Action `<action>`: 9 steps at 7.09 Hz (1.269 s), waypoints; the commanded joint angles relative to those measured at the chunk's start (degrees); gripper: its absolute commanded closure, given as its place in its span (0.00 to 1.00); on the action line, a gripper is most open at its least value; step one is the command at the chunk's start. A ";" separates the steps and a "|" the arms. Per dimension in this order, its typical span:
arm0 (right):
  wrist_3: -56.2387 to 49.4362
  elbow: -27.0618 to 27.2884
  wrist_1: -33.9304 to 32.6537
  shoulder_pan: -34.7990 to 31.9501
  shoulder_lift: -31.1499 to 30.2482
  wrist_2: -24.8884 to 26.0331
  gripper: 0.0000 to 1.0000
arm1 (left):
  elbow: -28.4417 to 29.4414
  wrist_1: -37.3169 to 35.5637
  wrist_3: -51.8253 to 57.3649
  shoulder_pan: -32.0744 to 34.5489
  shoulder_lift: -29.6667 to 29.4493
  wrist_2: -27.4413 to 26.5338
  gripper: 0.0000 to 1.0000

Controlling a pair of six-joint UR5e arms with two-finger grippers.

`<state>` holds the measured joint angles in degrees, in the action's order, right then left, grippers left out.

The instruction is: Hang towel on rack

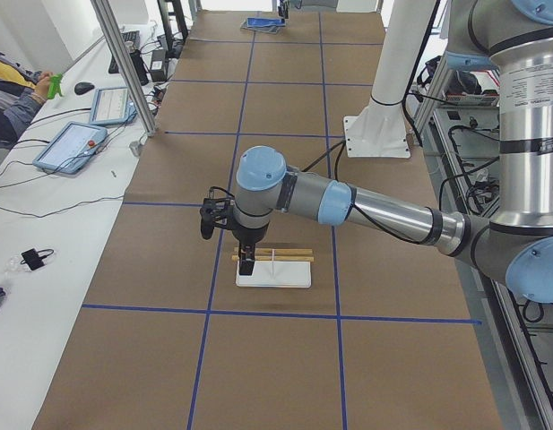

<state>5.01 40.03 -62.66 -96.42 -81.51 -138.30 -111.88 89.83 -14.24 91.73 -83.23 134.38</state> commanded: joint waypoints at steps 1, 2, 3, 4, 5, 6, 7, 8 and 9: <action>0.00 -2.83 1.38 0.09 1.61 -0.13 1.00 | -0.01 0.00 0.00 -0.06 -0.09 0.00 0.02; 0.17 -4.50 4.27 0.18 2.49 -0.21 1.00 | -0.09 0.00 0.00 0.03 -0.09 0.00 0.02; 0.43 -4.52 4.30 0.35 3.98 -0.22 1.00 | -0.27 -0.09 0.00 0.12 0.09 0.00 0.02; 1.57 -3.65 4.47 0.36 4.34 -0.65 1.00 | -0.36 -0.18 0.00 0.03 0.09 0.00 0.02; 1.93 0.62 3.86 0.01 3.82 -3.53 1.00 | -0.27 -0.27 0.00 -0.06 0.09 0.00 0.02; 2.02 2.76 3.51 -0.95 3.47 -4.16 1.00 | -0.18 -0.27 0.00 -0.06 0.09 0.00 0.02; 4.28 8.26 -0.76 -1.57 3.29 -4.17 1.00 | -0.36 -0.35 -0.35 -0.06 0.09 0.18 0.02; 8.31 16.93 -6.98 -0.71 2.07 -3.82 1.00 | -0.36 -0.27 -2.53 -0.23 -0.26 0.52 0.02; 13.57 26.76 -13.22 1.56 0.67 -3.82 1.00 | -0.36 -0.09 -4.46 -0.58 -0.52 0.79 0.02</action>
<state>13.04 55.85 -68.69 -96.76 -79.36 -142.17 -112.21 89.58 -16.53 91.46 -83.45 134.85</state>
